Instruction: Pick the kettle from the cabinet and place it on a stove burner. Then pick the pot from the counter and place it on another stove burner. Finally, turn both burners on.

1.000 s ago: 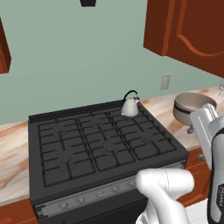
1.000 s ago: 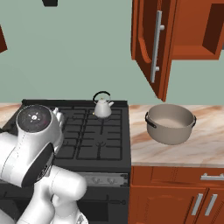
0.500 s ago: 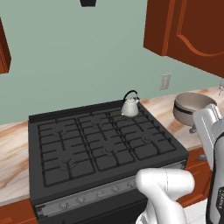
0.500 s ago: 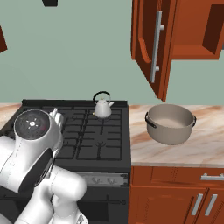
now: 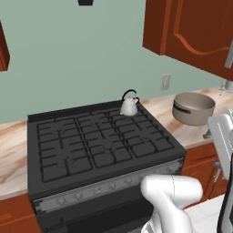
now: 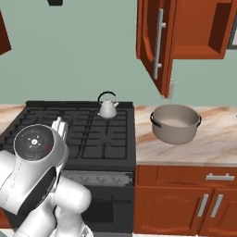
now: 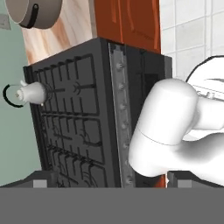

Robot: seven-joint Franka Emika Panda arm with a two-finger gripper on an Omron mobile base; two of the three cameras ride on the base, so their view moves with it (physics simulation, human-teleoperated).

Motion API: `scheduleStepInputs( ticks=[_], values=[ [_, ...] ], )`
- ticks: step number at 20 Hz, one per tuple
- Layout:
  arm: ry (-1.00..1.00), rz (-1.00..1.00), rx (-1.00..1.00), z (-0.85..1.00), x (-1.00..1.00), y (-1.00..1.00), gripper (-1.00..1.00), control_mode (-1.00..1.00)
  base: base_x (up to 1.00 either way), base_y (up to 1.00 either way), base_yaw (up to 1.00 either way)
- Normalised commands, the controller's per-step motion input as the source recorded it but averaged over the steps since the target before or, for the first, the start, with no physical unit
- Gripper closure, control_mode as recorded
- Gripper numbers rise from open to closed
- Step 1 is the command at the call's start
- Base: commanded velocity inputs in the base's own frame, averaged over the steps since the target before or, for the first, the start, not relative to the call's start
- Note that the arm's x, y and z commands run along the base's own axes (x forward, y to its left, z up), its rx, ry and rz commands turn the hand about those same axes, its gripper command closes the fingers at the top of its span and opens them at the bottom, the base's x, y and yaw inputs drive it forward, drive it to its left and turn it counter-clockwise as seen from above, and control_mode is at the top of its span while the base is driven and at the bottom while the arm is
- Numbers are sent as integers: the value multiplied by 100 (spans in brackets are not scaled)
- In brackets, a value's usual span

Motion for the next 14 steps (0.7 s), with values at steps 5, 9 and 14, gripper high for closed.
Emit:
scheduleStepInputs(
  ticks=[5, 9, 14],
  values=[
    [0, 0, 0, 0, 0, 0, -100, 100, -30, -42, 0],
    [0, 0, 0, 0, 0, 0, -100, 100, -3, -52, 0],
    [0, 0, 0, 0, 0, 0, -100, 100, 0, -56, 0]
  ],
)
